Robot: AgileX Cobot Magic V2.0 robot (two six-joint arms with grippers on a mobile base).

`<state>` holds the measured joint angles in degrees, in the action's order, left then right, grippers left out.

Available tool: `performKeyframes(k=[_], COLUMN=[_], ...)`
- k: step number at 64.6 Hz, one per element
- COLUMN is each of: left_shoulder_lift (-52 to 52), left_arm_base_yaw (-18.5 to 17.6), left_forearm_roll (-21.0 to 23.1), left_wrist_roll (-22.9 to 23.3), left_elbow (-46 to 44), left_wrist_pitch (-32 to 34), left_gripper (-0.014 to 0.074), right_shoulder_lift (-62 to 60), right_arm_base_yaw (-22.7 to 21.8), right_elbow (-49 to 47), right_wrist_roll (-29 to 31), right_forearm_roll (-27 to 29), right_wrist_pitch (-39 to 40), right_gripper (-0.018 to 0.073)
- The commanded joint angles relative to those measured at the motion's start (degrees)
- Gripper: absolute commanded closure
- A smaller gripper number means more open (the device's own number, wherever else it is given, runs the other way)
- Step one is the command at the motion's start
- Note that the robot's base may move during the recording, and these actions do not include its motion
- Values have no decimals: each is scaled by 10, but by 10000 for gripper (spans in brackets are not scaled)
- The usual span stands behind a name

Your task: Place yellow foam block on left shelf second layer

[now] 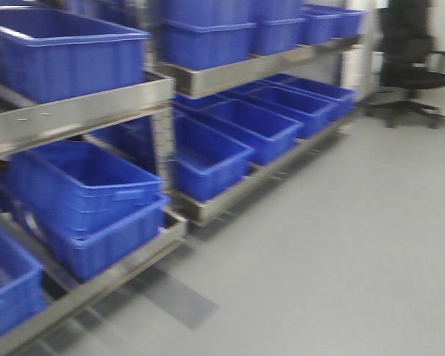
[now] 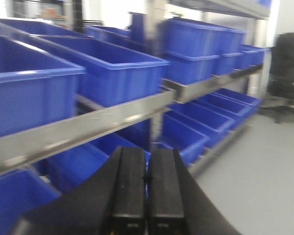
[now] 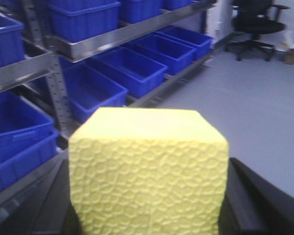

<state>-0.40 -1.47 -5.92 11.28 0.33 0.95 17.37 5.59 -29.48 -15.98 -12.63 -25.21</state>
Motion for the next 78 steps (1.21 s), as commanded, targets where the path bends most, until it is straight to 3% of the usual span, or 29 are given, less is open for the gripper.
performKeyframes(k=[1, 78], left_shoulder_lift=[-9, -9], left_arm_base_yaw=[1, 1], left_forearm_roll=[2, 2], left_wrist_roll=[3, 3], left_elbow=[14, 14], left_wrist_pitch=[50, 50], left_gripper=[460, 460], right_shoulder_lift=[4, 4], right_arm_base_yaw=[-2, -2], right_elbow=[-15, -15], right_wrist_roll=[3, 3], right_forearm_roll=[-7, -7], right_wrist_pitch=[53, 53], right_gripper=[271, 271])
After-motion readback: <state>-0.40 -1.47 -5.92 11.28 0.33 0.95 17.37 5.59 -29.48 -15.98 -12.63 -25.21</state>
